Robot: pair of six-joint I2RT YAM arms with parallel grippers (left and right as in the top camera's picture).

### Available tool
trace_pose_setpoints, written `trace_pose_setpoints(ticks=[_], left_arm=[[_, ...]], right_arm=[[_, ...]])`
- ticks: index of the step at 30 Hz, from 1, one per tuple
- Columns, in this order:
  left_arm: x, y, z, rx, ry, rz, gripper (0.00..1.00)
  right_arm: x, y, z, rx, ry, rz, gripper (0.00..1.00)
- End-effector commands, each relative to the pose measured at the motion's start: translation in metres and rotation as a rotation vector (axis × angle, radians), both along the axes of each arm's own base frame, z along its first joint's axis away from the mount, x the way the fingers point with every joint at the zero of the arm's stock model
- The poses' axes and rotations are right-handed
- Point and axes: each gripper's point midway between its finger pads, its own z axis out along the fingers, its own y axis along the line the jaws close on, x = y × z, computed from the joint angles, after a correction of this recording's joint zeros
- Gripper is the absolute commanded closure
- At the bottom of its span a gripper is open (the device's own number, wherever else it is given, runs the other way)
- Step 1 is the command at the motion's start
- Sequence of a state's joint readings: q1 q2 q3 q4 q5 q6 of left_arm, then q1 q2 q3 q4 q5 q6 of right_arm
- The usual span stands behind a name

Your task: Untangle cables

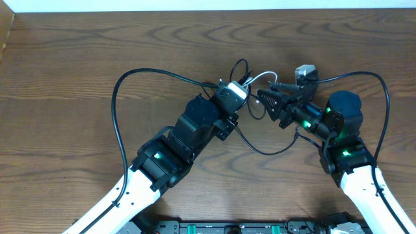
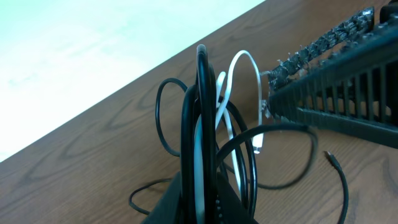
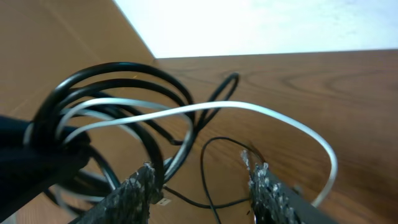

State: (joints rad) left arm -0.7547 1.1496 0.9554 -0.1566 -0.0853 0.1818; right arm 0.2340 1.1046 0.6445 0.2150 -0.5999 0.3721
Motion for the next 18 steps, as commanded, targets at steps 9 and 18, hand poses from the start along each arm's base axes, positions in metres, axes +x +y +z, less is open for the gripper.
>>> trace_pose_setpoints(ticks=[9,18], left_arm=[[-0.008,0.008,-0.002,0.124,-0.033,-0.052,0.93],[-0.027,0.001,0.005,0.101,-0.030,-0.199,0.93]], right_arm=[[-0.022,0.012,0.033,-0.164,-0.380,0.187,0.46],[-0.029,0.015,0.032,-0.282,-0.529,0.247,0.40]])
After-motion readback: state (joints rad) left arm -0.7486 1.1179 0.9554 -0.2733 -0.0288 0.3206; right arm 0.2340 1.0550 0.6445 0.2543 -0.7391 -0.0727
